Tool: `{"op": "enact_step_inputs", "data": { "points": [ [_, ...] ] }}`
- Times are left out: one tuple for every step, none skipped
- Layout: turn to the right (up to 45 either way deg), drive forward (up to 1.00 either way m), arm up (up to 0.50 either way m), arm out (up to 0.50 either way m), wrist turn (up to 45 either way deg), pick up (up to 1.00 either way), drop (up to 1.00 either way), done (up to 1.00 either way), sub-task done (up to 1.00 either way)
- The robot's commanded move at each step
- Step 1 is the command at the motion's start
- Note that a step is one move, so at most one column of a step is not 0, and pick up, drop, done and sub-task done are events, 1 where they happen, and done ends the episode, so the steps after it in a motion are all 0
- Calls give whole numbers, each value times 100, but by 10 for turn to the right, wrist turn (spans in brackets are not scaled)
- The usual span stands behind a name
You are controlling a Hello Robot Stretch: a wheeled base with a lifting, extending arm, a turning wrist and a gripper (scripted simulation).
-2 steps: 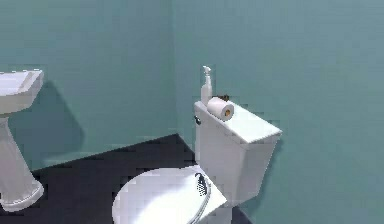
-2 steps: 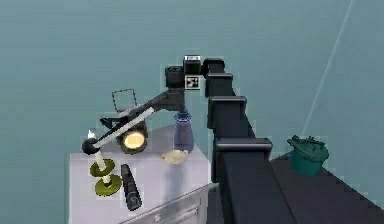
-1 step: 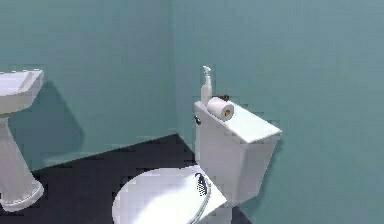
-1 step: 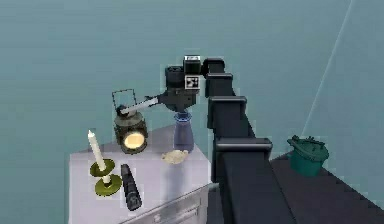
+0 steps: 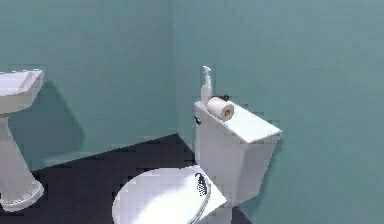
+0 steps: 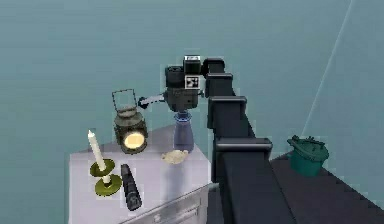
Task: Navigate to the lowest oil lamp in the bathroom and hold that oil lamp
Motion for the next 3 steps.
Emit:
{"op": "enact_step_inputs", "data": {
  "points": [
    [0, 0, -26, 0, 0, 0, 0, 0, 0],
    [0, 0, 0, 0, 0, 100, 0, 0, 0],
    [0, 0, 10, 0, 0, 0, 0, 0, 0]
  ]
}}
